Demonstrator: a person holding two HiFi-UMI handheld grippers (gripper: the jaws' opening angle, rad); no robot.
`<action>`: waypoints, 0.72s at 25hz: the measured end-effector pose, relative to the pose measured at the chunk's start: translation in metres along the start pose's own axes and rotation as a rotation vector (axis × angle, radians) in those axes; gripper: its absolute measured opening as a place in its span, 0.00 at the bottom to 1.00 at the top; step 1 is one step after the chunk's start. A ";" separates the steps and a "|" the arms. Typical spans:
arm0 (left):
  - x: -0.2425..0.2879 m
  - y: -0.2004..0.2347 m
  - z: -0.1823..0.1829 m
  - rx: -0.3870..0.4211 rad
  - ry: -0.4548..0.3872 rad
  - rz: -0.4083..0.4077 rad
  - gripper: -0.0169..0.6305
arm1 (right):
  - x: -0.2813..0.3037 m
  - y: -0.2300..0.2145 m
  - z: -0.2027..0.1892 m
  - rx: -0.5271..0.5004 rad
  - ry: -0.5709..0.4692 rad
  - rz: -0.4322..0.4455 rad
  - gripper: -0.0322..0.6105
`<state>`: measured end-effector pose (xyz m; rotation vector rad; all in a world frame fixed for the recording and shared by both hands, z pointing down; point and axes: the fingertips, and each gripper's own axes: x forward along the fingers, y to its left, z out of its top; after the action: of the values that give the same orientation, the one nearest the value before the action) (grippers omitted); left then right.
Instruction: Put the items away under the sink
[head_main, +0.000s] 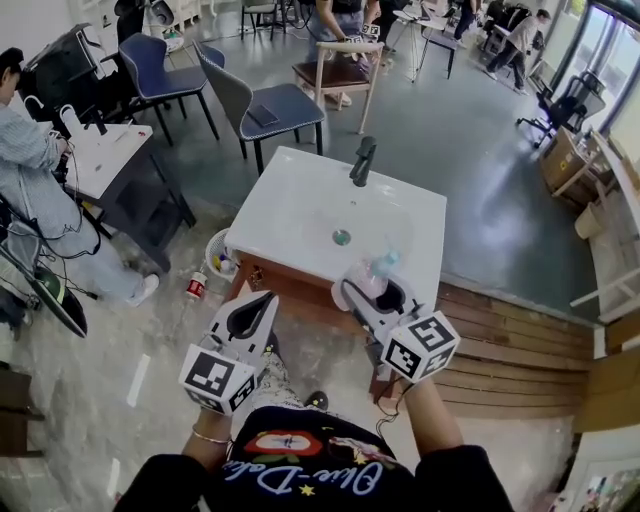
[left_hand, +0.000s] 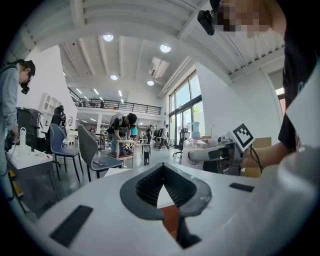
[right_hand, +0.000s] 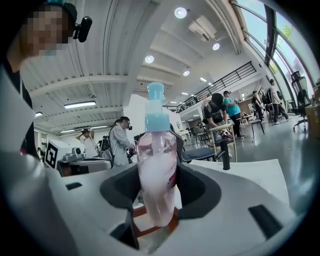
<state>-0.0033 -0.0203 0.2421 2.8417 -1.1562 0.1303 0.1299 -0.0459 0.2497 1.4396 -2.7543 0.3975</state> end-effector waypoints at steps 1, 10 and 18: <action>-0.002 -0.002 0.000 0.004 0.002 0.000 0.04 | -0.001 0.002 0.000 -0.001 -0.003 0.004 0.38; -0.006 -0.005 -0.001 0.029 0.048 -0.017 0.04 | -0.010 0.007 -0.001 0.034 -0.022 0.003 0.38; 0.001 0.002 0.004 0.065 0.071 -0.076 0.04 | 0.003 0.014 0.007 0.052 -0.040 0.005 0.38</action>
<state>-0.0036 -0.0225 0.2383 2.9058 -1.0483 0.2666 0.1178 -0.0421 0.2402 1.4678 -2.7993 0.4482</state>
